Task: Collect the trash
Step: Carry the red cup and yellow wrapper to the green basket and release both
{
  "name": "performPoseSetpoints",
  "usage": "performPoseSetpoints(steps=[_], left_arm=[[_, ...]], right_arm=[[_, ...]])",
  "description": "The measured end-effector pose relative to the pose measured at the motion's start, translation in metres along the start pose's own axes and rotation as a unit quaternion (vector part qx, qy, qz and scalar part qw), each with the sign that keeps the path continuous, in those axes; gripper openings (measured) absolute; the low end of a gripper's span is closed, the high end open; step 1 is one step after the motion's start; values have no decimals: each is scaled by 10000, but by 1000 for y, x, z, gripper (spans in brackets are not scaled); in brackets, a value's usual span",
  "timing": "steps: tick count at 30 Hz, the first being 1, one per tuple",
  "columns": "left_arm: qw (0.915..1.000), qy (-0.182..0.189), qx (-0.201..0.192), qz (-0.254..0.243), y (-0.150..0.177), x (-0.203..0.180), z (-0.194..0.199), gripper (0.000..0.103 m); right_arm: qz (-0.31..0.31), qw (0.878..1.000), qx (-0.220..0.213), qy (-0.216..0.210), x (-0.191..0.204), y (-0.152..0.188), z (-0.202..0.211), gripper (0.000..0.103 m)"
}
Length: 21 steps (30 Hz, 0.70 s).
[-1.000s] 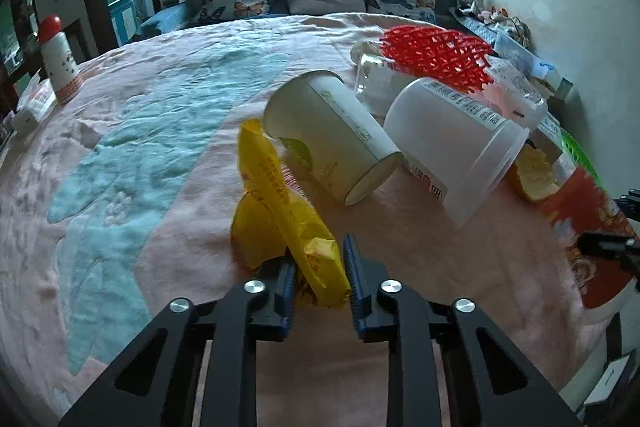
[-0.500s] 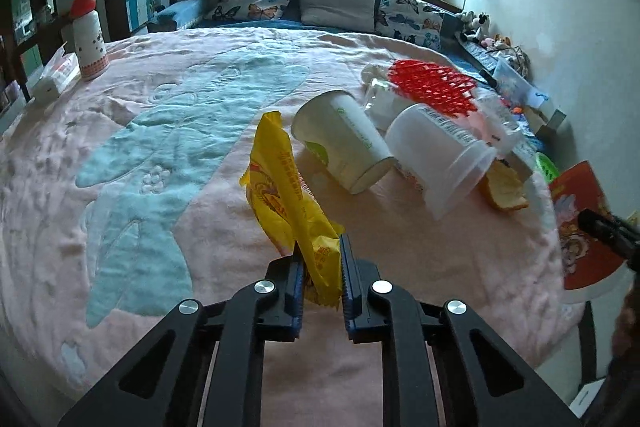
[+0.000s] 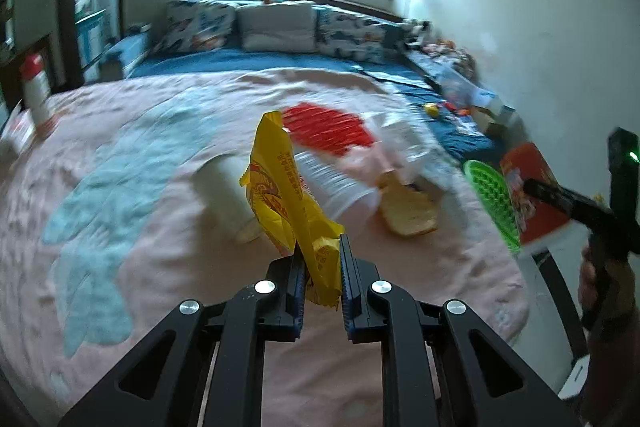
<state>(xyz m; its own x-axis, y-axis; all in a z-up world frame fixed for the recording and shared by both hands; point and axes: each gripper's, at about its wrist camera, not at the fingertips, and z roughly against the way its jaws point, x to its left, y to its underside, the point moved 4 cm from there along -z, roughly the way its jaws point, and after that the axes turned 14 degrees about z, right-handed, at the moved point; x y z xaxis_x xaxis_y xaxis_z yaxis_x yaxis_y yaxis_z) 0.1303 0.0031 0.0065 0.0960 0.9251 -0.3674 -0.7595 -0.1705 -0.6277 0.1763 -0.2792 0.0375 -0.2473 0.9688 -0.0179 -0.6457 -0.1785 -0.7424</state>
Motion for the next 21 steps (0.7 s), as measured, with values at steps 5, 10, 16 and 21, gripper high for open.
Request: performPoseSetpoints(steps=[5, 10, 16, 21], left_arm=[[9982, 510, 132, -275, -11, -53, -19, 14], [9938, 876, 317, -609, -19, -107, -43, 14], [9871, 1168, 639, -890, -28, -160, -83, 14], [9823, 1272, 883, -1052, -36, -196, -119, 14]], right_arm=[[-341, 9960, 192, 802, -85, 6, -8, 68], [-781, 9877, 773, 1113, -153, 37, -44, 68], [-1203, 9747, 1543, 1084, -201, 89, -104, 68], [-1639, 9621, 2003, 863, -220, 117, -139, 68]])
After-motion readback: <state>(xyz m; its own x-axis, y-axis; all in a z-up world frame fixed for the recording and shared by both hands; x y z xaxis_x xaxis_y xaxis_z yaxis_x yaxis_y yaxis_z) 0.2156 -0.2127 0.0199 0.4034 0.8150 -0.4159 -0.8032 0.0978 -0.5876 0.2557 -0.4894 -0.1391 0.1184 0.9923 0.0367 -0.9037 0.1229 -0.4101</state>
